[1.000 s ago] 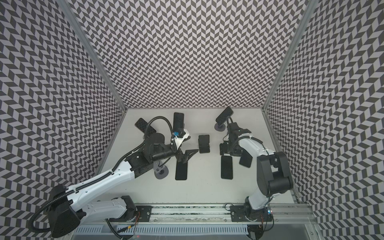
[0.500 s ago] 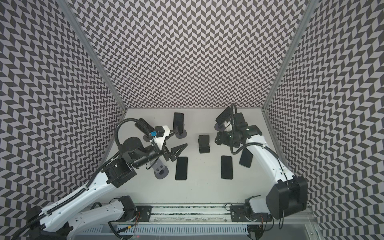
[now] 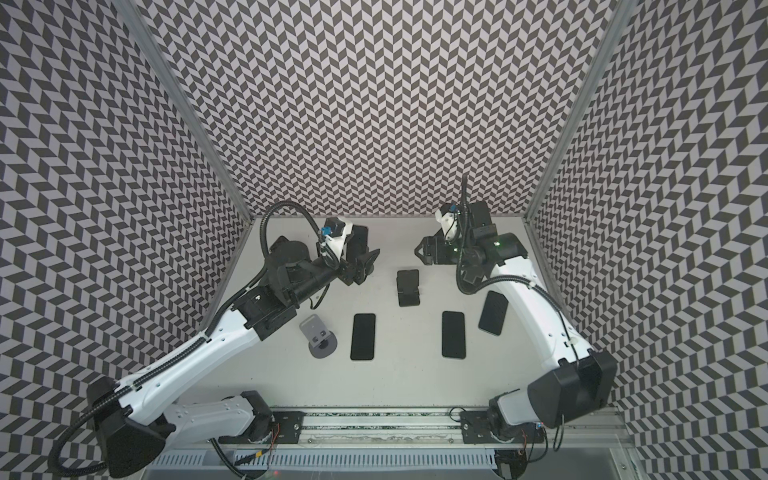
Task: Remove the phone from the phone stand
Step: 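Reach the left gripper toward the purple-edged phone on a far stand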
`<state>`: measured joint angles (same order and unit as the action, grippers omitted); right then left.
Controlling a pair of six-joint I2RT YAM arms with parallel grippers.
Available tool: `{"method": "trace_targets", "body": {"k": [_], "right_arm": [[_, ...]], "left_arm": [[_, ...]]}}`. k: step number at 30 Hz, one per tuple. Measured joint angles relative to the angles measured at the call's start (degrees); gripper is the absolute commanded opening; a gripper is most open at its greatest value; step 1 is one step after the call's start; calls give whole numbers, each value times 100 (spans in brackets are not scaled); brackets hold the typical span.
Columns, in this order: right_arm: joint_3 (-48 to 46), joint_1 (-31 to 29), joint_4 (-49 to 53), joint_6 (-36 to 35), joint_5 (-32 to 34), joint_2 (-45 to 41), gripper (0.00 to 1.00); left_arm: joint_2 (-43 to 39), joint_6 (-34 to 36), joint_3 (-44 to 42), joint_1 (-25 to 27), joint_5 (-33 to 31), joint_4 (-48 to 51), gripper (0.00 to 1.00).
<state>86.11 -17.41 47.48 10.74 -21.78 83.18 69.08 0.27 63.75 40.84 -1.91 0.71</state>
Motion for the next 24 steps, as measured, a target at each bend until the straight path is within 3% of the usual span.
{"method": "trace_targets", "body": {"k": [6, 13, 24], "right_arm": [[-74, 0, -236, 59, -439, 138, 80], [-999, 0, -896, 704, -1080, -299, 79], [-1012, -37, -1036, 765, -1204, -507, 79]], "left_arm": [[713, -278, 367, -433, -229, -50, 85], [1467, -509, 634, -614, -365, -157, 84], [2037, -566, 765, -1226, -142, -321, 84]]}}
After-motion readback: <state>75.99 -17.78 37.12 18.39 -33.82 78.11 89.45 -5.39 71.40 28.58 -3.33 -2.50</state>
